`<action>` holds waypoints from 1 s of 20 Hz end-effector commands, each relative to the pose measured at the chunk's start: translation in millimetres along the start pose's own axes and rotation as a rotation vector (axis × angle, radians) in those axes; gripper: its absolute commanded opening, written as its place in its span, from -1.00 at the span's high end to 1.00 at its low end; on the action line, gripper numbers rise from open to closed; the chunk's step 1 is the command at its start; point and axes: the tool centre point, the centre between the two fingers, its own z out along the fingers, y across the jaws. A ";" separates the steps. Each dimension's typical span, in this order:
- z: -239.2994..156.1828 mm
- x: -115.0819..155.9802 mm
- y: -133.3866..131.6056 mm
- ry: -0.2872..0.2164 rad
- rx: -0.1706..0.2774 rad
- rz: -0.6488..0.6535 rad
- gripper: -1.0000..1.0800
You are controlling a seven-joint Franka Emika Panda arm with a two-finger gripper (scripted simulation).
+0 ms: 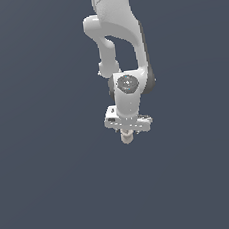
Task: Pick up the object and move it to a goal position.
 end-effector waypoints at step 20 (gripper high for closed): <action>-10.1 6.4 -19.0 0.002 0.001 0.000 1.00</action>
